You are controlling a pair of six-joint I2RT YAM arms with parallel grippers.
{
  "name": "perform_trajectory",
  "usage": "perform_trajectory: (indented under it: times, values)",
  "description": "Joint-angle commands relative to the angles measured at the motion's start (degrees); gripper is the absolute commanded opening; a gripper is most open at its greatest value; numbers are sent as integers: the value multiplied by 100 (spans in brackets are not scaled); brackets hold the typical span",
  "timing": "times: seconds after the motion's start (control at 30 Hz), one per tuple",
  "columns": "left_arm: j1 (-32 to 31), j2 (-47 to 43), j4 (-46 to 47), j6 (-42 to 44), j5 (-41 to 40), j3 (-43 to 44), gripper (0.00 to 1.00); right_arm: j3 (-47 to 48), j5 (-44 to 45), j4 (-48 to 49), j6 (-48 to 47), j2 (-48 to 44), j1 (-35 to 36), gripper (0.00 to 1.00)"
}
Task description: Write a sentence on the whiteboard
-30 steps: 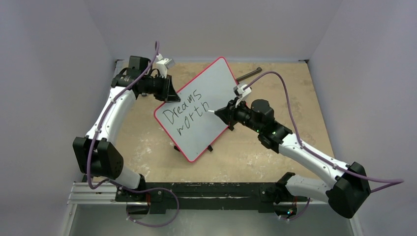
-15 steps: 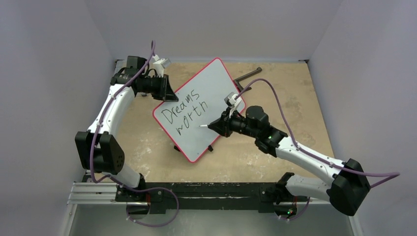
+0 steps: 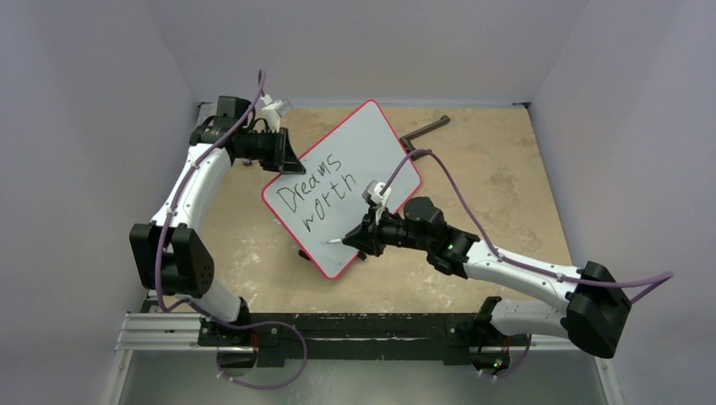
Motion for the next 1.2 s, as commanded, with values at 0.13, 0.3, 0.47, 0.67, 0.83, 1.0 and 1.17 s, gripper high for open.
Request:
perform_trajectory:
  times: [0.13,0.3,0.47,0.67,0.83,1.0,1.17]
  values:
    - [128,13,413,206,-680,-13,0,310,184,364,-278,642,187,0]
    - [126,-4,414,202,-693,-20,0,626,247,361,-336,998,192,0]
    - [124,-31,422,203,-686,-21,0,878,405,348,-437,1200,192,0]
    - [127,-71,426,198,-651,-14,0,1174,626,208,-475,1441,192,0]
    - [128,-85,431,189,-635,-13,0,1163,685,175,-483,1571,192,0]
    - [127,-94,431,188,-617,-7,0,1033,686,137,-471,1585,192,0]
    - [127,-94,431,180,-617,-7,0,798,675,88,-456,1563,192,0]
